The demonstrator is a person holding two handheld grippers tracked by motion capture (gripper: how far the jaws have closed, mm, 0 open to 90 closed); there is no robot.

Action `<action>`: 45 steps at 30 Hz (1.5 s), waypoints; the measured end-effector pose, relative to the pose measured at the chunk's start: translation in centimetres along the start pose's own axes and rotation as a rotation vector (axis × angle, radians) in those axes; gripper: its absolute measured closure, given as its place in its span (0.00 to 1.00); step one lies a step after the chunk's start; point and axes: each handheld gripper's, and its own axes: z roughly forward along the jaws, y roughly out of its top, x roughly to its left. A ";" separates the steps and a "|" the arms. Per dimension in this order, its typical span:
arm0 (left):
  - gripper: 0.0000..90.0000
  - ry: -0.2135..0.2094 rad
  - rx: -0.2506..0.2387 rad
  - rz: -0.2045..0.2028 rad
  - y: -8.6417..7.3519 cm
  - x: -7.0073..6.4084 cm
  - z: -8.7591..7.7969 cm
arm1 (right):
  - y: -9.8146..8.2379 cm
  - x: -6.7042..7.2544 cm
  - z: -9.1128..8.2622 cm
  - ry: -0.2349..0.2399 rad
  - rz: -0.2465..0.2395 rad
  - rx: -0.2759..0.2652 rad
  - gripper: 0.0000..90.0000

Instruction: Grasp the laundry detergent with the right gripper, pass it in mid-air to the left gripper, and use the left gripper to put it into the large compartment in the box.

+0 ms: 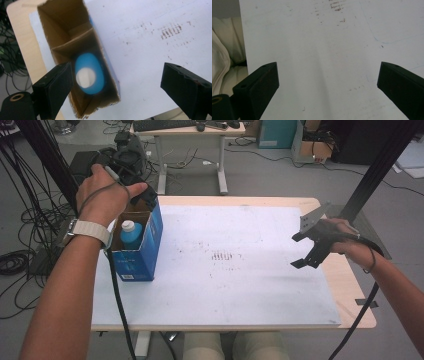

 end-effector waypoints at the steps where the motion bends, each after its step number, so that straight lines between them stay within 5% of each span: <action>1: 0.12 -0.006 -0.002 0.016 0.1 -0.3 -0.2 | 0.0 0.0 0.0 0.001 -0.007 -0.003 0.04; 24: 0.13 -0.065 -0.036 0.265 1.9 -6.6 -0.2 | 0.4 0.1 -0.3 0.002 0.001 -0.005 0.04; 31: 0.13 -0.089 -0.013 0.370 2.1 -8.3 0.3 | 0.4 0.1 -0.3 0.004 0.003 -0.002 0.04; 35: 0.13 -0.105 0.021 0.465 2.3 -9.0 0.7 | 0.6 0.1 -0.4 0.008 -0.005 -0.003 0.04; 45: 0.14 -0.150 0.048 0.608 2.2 -11.7 3.3 | 0.6 0.5 -0.7 0.011 -0.004 -0.005 0.04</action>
